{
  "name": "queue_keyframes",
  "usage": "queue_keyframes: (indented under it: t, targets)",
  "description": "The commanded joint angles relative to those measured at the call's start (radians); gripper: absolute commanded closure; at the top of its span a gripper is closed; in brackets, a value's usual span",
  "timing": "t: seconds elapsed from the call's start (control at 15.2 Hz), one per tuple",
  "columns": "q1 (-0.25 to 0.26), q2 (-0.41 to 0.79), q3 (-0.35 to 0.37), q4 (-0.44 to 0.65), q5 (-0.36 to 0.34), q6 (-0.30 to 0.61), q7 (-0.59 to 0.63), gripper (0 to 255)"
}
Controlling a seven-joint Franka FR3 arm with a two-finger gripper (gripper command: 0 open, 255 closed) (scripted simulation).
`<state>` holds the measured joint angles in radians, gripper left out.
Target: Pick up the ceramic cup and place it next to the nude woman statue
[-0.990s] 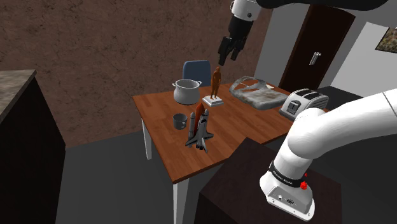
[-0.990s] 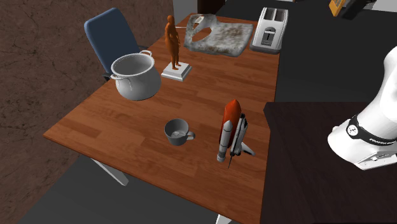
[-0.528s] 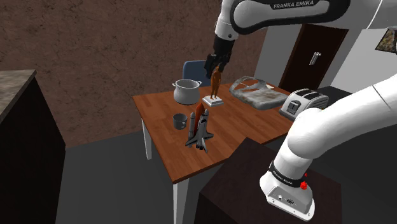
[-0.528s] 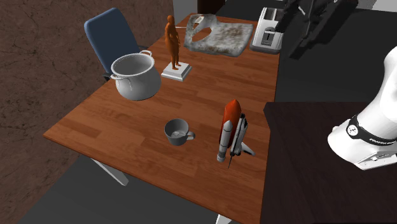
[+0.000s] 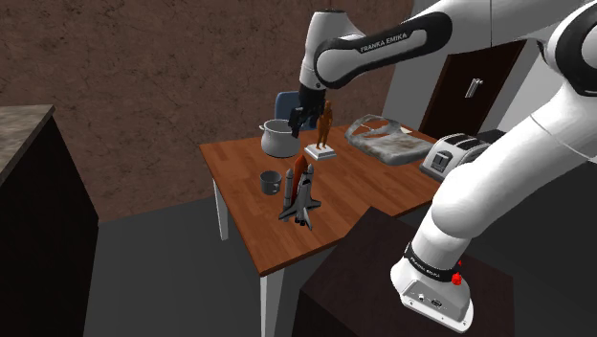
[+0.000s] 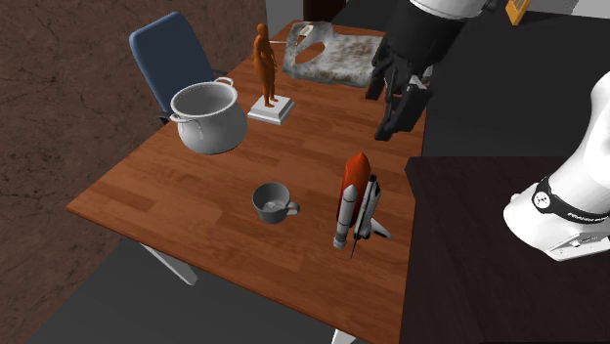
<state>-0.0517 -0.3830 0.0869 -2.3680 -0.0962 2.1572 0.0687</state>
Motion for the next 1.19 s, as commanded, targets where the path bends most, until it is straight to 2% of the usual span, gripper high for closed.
queue_keyframes:
  t: [0.0,0.59,1.12]
  targets:
    - [-0.006,0.069,0.002,0.009,-0.013,0.056,0.005,0]
    - [-0.026,0.401,0.007,0.113,-0.094,0.252,0.054,0]
    - [-0.019,0.709,-0.014,0.292,-0.173,0.354,0.100,0]
